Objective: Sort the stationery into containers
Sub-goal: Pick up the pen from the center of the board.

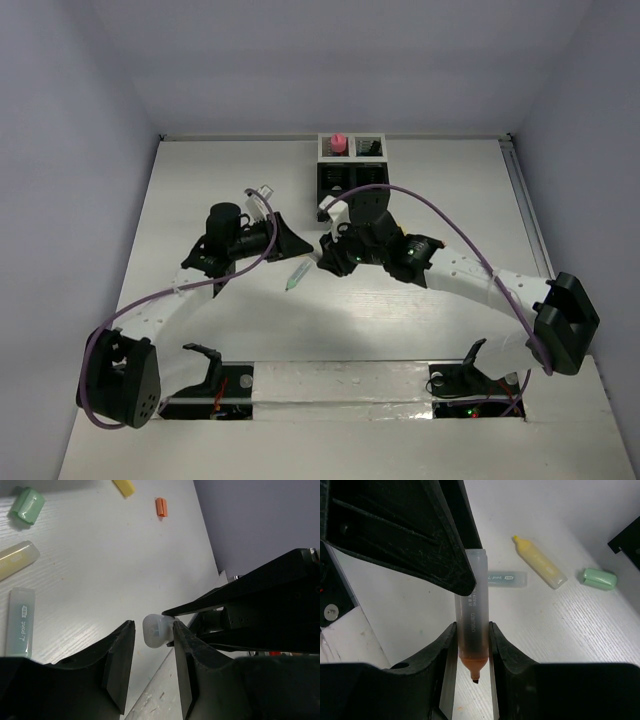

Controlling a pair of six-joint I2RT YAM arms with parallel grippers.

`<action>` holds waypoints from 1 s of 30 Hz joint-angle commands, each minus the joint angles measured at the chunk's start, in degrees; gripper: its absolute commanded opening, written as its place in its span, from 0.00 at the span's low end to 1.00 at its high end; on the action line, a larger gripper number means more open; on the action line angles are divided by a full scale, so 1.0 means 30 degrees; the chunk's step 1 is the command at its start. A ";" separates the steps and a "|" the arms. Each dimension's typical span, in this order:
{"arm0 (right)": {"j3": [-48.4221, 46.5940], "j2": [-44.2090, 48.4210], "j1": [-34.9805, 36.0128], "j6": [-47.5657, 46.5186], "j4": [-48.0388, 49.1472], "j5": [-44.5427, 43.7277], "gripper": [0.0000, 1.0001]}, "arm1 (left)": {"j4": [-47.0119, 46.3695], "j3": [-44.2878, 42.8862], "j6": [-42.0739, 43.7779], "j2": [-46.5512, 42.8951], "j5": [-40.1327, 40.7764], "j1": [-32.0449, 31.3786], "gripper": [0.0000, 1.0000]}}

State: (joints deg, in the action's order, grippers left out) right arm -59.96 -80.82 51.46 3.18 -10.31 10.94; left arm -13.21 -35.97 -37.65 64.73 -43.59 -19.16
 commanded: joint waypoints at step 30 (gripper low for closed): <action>0.6122 0.5786 0.0160 0.6756 1.3413 0.0006 1.00 | -0.8339 0.3813 -0.5116 -1.0468 0.7256 -0.0059 0.00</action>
State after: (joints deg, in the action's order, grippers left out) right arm -46.37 -65.08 52.01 14.13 11.38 6.13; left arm -29.47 -26.83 -48.38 37.87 -30.79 -19.29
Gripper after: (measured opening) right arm 0.995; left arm 0.142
